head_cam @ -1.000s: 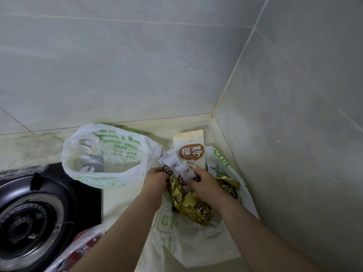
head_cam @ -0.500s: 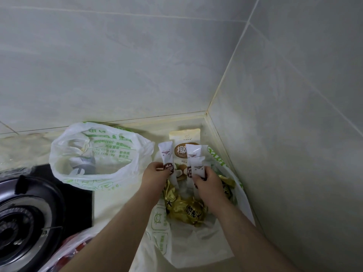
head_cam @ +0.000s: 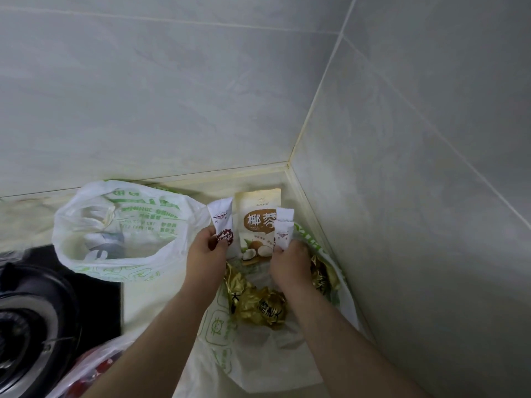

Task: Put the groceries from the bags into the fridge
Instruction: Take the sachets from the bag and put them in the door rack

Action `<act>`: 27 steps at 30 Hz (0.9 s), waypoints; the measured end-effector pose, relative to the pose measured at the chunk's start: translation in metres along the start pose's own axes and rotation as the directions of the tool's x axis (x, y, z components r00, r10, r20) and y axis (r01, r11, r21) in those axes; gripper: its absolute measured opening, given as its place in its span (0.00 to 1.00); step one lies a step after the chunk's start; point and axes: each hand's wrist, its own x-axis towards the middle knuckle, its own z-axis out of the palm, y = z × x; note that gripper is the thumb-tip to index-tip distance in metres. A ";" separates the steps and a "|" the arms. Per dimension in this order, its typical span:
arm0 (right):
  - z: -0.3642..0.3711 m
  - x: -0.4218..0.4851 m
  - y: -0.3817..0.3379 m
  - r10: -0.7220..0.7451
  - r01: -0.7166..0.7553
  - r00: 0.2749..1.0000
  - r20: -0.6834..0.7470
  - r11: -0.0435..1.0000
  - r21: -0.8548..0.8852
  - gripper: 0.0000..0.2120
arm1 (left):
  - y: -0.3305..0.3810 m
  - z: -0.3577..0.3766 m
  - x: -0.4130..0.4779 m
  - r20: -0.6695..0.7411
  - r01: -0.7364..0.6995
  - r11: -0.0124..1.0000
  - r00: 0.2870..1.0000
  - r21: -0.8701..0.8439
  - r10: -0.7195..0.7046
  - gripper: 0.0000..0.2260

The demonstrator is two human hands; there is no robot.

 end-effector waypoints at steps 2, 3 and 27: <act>-0.005 0.005 -0.002 0.115 -0.118 0.993 0.036 0.988 0.096 0.16 | 0.000 -0.001 -0.003 0.009 0.013 1.000 1.000 -0.016 -0.013 0.08; -0.007 0.006 -0.002 0.147 -0.151 0.988 0.043 0.980 0.130 0.16 | 0.000 -0.002 -0.004 0.014 0.017 1.000 1.000 -0.022 -0.016 0.08; -0.090 -0.083 -0.049 -0.372 0.005 0.900 0.229 0.533 0.846 0.11 | 0.050 -0.031 -0.071 0.290 -0.002 0.990 0.956 -0.142 0.044 0.08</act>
